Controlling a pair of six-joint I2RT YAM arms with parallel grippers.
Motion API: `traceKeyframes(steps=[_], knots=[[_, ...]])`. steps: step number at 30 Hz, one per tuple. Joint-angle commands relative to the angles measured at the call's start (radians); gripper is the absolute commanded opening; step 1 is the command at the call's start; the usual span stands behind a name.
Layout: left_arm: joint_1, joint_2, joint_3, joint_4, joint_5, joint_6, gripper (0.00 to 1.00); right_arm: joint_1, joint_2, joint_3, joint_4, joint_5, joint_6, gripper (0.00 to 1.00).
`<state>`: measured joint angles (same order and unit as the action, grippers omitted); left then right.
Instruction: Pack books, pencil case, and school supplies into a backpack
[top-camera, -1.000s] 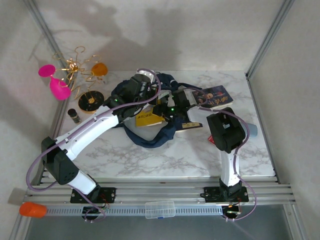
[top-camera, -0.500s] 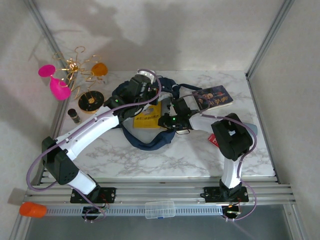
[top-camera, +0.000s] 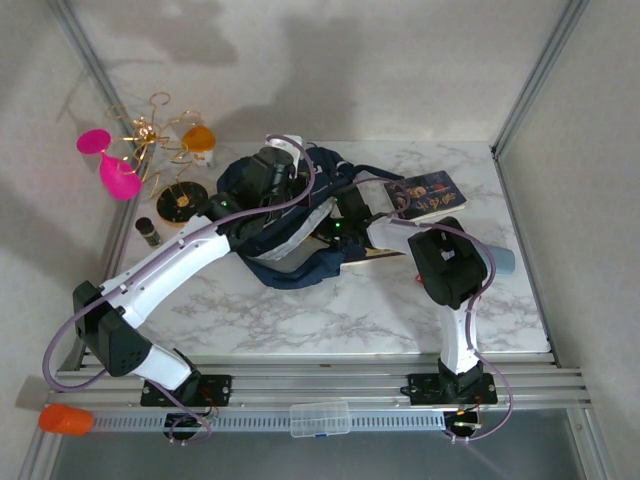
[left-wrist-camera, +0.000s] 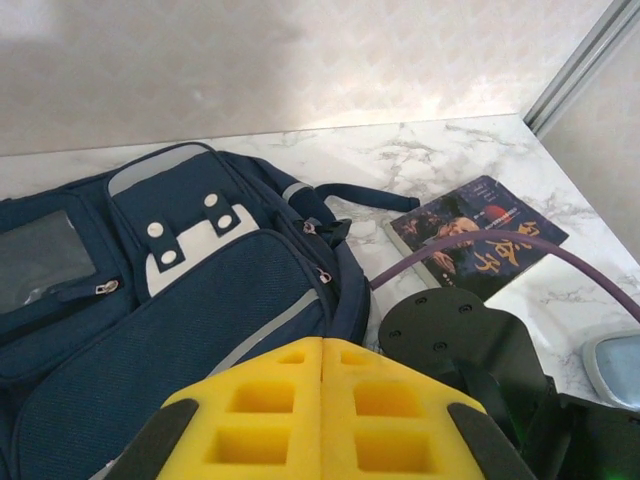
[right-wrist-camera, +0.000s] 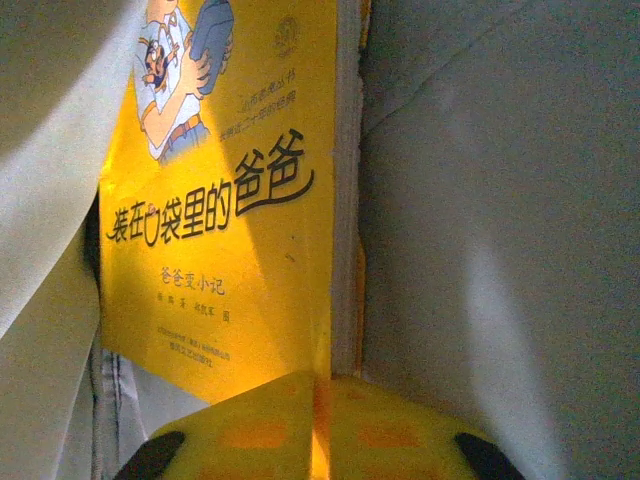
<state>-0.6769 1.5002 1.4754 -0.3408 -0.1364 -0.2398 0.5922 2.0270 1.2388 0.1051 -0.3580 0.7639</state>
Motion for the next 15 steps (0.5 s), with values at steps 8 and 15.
traceKeyframes(steps=[8, 15], knots=[[-0.005, -0.082, -0.229, 0.038, 0.171, 0.008, 0.3, 0.009, -0.165, -0.179, 0.188, -0.01, 0.02, 0.11], [-0.03, -0.124, -0.451, 0.138, 0.172, 0.042, 0.58, 0.011, -0.132, -0.171, 0.208, -0.027, 0.04, 0.07]])
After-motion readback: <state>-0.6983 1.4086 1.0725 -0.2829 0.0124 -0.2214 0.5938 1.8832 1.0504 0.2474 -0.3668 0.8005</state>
